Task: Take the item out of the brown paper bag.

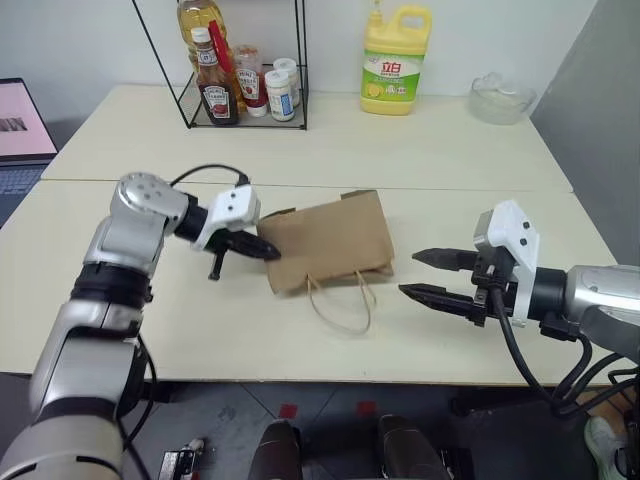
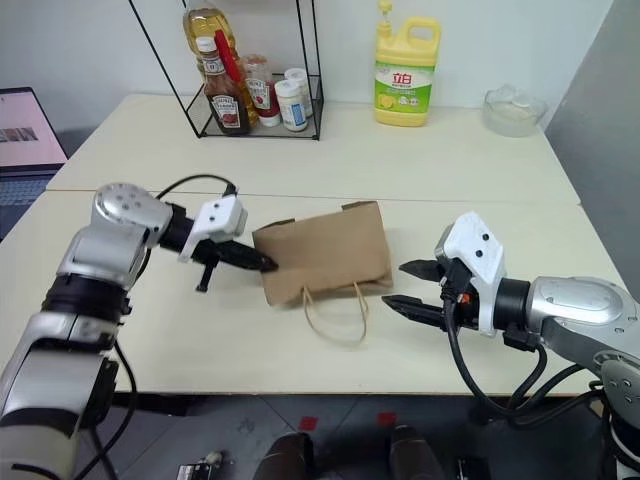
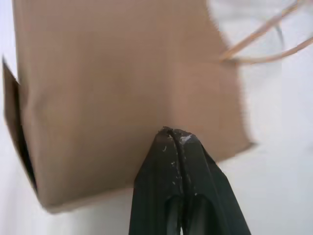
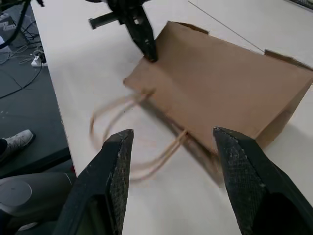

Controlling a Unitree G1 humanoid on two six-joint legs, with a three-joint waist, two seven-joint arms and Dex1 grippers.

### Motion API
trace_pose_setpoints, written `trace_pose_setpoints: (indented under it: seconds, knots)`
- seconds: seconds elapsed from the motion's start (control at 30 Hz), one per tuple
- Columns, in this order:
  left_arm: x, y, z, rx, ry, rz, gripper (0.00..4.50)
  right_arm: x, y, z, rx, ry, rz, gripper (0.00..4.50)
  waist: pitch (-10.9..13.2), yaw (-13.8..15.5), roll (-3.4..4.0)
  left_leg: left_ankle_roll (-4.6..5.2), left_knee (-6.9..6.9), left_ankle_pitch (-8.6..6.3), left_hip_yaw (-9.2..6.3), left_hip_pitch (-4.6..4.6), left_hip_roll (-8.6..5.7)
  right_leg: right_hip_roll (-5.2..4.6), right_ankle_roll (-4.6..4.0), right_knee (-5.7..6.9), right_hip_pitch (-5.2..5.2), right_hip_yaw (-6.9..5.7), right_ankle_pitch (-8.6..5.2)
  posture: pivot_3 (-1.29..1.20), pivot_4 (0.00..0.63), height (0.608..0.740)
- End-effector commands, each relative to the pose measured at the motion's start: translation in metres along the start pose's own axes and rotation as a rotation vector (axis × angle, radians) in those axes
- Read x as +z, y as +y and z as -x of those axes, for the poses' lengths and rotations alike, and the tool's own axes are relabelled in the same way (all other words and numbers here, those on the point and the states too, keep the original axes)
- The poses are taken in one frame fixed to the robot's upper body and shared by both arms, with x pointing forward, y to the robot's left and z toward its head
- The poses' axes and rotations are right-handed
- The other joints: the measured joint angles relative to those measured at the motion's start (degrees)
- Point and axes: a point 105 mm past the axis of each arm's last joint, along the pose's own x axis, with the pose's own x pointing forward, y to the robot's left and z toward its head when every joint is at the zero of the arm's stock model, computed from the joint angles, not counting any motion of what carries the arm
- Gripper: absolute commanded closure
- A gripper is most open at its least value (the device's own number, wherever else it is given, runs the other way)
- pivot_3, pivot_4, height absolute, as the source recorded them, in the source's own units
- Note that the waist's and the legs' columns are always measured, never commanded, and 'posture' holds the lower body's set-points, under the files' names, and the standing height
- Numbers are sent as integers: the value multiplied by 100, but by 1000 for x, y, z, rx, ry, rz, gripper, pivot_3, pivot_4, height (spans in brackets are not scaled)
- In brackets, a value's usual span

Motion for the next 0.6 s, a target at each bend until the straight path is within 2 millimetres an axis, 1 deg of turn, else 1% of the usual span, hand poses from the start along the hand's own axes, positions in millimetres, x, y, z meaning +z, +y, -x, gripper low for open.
trace_pose_setpoints:
  seconds: [0.03, 0.17, 0.2, 0.23, 0.27, 0.3, 0.33, 0.47, 0.53, 0.6]
  knots:
    - [13, -9, 5, 15, -16, -61, 4481, 5, 4, 1, 6, -20, 41, 1761, 0, 14, 0, 1, 1, 1, -1, 0, 0, 0, 0, 0, 1, -2, 0, 0, 150, 740]
    - [25, -8, 13, 56, -31, -163, 4481, 3, 4, 2, 3, -8, 47, 1761, 0, 62, 0, 4, 5, 2, -4, 0, -2, 0, 0, -1, 5, -6, 0, 0, 150, 740]
    - [33, -6, 15, 74, -50, -186, 4481, 2, 5, 3, 4, -4, 49, 1761, 0, 63, 0, 4, 5, 2, -4, 0, -2, -1, 0, -2, 5, -5, 0, 0, 150, 740]
    - [45, -7, 17, 70, -90, -211, 4306, 0, 6, 2, 7, 0, 51, 1761, 0, 71, 0, 4, 4, 2, -3, 0, -2, -1, -1, -3, 5, -6, 0, 0, 150, 740]
    - [56, -10, 16, 55, -123, -249, 4104, -2, 8, 2, 12, 7, 54, 1761, 0, 79, 0, 4, 4, 2, -4, 0, -2, -1, -1, -3, 5, -6, 0, 0, 150, 740]
    - [63, -14, 14, 36, -136, -293, 3912, -4, 10, 2, 17, 12, 57, 1761, 0, 87, 0, 4, 4, 2, -4, 0, -2, -1, -1, -3, 5, -7, 0, 0, 150, 740]
    - [66, -18, 11, 10, -133, -327, 3644, -6, 12, 1, 23, 15, 60, 1761, 0, 98, 0, 4, 4, 2, -4, 0, -3, -1, -1, -4, 6, -6, 0, 0, 150, 740]
    - [70, -34, 1, -80, -133, -378, 2440, -14, 20, 1, 39, 30, 64, 1761, 0, 111, 0, 4, 4, 2, -3, 2, -1, 1, -1, -5, 7, -6, 0, 0, 150, 740]
    - [72, -36, -4, -93, -143, -404, 1781, -18, 23, 1, 41, 40, 64, 1761, 0, 116, 0, 4, 4, 2, -3, 3, -1, 2, -1, -5, 7, -5, 0, 0, 150, 740]
    - [69, -33, -13, -85, -124, -471, 1165, -20, 25, 0, 40, 44, 63, 1761, 0, 133, 0, 4, 5, 2, -4, 3, -2, 1, -1, -6, 9, -5, 0, 0, 150, 740]
